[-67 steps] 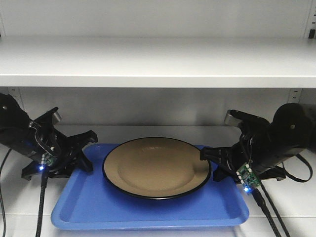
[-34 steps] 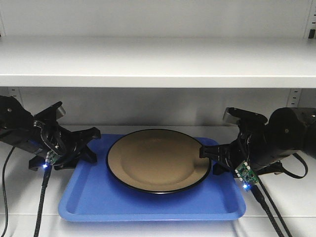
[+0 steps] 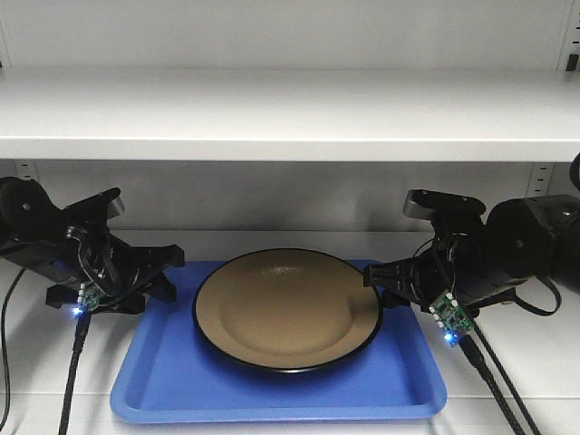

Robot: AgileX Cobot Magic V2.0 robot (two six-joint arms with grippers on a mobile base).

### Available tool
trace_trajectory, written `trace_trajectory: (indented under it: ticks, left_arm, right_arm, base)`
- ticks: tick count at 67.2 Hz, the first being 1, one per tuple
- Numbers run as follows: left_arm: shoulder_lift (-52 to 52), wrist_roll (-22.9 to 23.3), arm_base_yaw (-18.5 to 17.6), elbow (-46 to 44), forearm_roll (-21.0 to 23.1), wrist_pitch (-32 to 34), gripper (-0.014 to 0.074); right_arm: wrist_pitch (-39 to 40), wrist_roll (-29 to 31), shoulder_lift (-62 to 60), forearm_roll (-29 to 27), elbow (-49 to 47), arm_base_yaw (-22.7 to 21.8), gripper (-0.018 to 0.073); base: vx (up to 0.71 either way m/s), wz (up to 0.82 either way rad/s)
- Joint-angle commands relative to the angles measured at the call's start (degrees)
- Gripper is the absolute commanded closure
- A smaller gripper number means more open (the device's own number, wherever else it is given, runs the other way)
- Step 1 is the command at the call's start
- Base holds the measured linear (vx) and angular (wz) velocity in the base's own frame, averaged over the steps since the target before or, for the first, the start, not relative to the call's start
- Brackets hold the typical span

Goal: Place disk in tray to left cabinet
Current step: 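Lower the tray onto the shelf and open both grippers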

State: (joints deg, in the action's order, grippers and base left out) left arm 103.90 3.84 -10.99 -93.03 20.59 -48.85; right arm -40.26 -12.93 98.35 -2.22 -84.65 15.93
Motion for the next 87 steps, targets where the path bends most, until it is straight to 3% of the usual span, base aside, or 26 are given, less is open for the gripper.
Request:
trace_trajectory:
  ticks: [1,61,67,77,87]
  left_arm:
    - [-3.4,-0.3,-0.2,-1.9,0.8,4.1,0.0178]
    - [-3.4,-0.3,0.0,-1.9,0.6,4.3,0.0182]
    - [-3.8,-0.3,0.1,-1.7,-1.0,3.8,0.0182]
    - [-8.4,0.0,-0.2,3.8,-5.7,7.8,0.0199]
    - [-17.1,0.0,-0.2,15.6,-6.3,16.0,0.0228]
  right_arm:
    - [3.9,0.4,-2.8,1.2,-2.0,0.0,0.0153]
    - [3.6,0.4,-2.8,1.2,-2.0,0.0,0.0153]
    - [3.6,0.4,-2.8,1.2,-2.0,0.0,0.0153]
    - [3.6,0.4,-2.8,1.2,-2.0,0.0,0.0153]
    - [3.6,0.4,-2.8,1.2,-2.0,0.0,0.0153]
  base:
    - [0.00,0.00]
    - [0.00,0.00]
    - [0.00,0.00]
    - [0.00,0.00]
    - [0.00,0.00]
